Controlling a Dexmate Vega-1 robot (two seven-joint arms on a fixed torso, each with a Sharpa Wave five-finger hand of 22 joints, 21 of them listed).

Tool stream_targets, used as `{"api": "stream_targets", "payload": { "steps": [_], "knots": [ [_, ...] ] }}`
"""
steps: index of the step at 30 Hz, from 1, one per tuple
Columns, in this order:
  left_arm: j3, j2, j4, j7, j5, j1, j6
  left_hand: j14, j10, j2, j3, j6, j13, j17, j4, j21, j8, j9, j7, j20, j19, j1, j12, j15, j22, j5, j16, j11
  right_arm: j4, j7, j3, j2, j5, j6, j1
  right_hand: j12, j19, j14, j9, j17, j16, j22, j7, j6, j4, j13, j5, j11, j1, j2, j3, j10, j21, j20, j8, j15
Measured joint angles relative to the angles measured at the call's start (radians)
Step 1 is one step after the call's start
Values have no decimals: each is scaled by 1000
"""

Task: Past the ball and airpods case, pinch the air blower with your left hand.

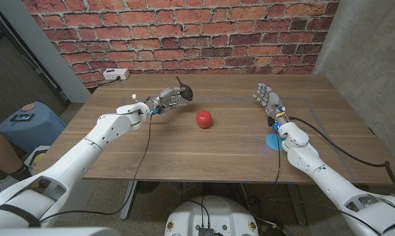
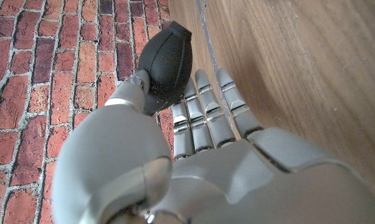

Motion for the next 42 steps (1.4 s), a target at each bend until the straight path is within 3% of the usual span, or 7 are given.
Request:
{"api": "stream_targets", "payload": {
  "steps": [20, 33, 37, 42],
  "knots": [
    [-36, 12, -55, 51, -16, 54, 4, 87, 88, 1, 3, 87, 12, 32, -3, 55, 41, 14, -31, -37, 73, 62, 30, -51, 3, 0, 48, -24, -18, 5, 0, -6, 2, -12, -9, 0, 0, 0, 0, 0, 0, 0, 0, 0, 0, 0, 0, 0, 0, 0, 0, 0, 0, 0, 0, 0],
    [-54, 27, -71, 74, -40, 81, -13, 123, 125, -8, 3, 121, 19, 46, -3, 81, 55, 14, -44, -62, 98, 76, 37, -66, 3, -1, 64, -36, -35, 0, -17, 1, -6, -19, -10, 0, 0, 0, 0, 0, 0, 0, 0, 0, 0, 0, 0, 0, 0, 0, 0, 0, 0, 0, 0, 0],
    [-58, 30, -71, 74, -43, 84, -16, 130, 133, 19, 6, 123, 24, 49, -6, 85, 56, 15, -45, -67, 103, 103, 37, -73, 3, -1, 72, -39, -37, -3, -19, 3, -8, -20, -10, 0, 0, 0, 0, 0, 0, 0, 0, 0, 0, 0, 0, 0, 0, 0, 0, 0, 0, 0, 0, 0],
    [-59, 33, -69, 69, -47, 85, -21, 128, 133, 19, 6, 117, 26, 51, -5, 85, 58, 15, -39, -67, 103, 103, 37, -71, 3, -2, 71, -39, -38, -7, -23, 8, -12, -21, -10, 0, 0, 0, 0, 0, 0, 0, 0, 0, 0, 0, 0, 0, 0, 0, 0, 0, 0, 0, 0, 0]
  ]
}}
